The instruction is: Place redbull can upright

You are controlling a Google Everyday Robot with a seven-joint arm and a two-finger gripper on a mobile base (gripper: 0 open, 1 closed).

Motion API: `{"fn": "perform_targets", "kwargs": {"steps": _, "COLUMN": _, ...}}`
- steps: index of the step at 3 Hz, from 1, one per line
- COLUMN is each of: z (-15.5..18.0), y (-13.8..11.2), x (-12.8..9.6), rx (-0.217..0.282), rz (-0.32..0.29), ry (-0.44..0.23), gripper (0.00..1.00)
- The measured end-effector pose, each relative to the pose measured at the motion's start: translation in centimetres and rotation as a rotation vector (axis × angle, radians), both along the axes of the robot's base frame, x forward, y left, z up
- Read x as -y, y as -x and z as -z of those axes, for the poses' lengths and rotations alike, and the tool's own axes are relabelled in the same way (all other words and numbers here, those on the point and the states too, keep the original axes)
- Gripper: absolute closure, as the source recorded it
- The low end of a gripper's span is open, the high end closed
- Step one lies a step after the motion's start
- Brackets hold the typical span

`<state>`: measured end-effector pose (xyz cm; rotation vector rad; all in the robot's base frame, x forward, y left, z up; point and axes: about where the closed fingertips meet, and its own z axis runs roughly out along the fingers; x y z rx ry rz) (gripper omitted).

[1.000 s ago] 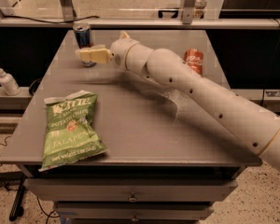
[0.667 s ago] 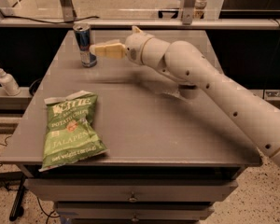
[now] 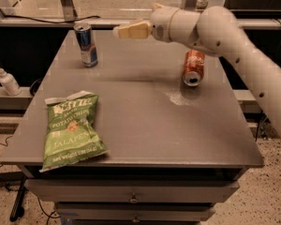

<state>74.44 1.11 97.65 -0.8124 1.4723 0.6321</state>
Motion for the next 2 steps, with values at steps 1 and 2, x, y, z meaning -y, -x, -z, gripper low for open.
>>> {"fn": "perform_targets", "kwargs": {"steps": 1, "z": -3.20, "y": 0.72, "x": 3.11, "rx": 0.026, "rz": -0.040, "ry": 0.099, "gripper": 0.00}}
{"fn": "perform_targets", "kwargs": {"steps": 2, "z": -3.22, "y": 0.67, "x": 3.07, "rx": 0.027, "rz": -0.039, "ry": 0.098, "gripper": 0.00}}
